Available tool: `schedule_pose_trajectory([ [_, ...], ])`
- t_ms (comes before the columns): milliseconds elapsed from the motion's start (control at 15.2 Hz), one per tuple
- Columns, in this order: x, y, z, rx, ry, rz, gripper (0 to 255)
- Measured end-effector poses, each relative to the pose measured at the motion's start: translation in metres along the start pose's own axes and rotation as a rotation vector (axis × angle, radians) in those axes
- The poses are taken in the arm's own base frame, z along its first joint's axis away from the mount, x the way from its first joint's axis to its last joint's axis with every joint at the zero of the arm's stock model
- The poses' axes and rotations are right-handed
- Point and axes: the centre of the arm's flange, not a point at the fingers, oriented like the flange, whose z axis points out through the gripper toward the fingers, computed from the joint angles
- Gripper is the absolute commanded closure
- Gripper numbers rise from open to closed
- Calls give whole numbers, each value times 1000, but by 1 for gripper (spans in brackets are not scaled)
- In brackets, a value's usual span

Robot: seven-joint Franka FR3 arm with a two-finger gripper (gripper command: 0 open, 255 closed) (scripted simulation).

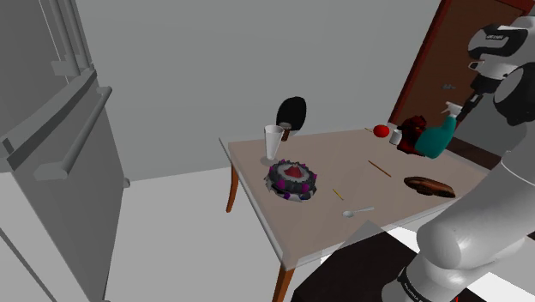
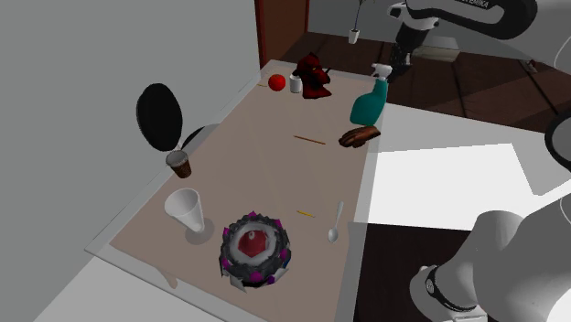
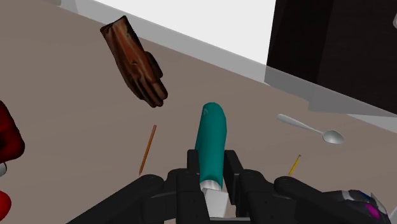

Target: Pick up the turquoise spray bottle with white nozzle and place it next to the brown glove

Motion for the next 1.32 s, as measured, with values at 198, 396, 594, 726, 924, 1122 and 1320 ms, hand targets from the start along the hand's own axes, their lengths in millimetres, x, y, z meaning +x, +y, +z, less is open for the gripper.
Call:
schedule_pose_trajectory([
  [198, -2, -3, 15, 0, 0, 0, 255],
  [396, -3, -4, 32, 0, 0, 0, 255],
  [594, -4, -5, 47, 0, 0, 0, 255],
  [726, -5, -7, 59, 0, 0, 0, 255],
  [924, -5, -8, 74, 0, 0, 0, 255],
  [1122, -6, -9, 90, 0, 0, 0, 255],
  [1320, -9, -11, 105, 0, 0, 0, 255],
])
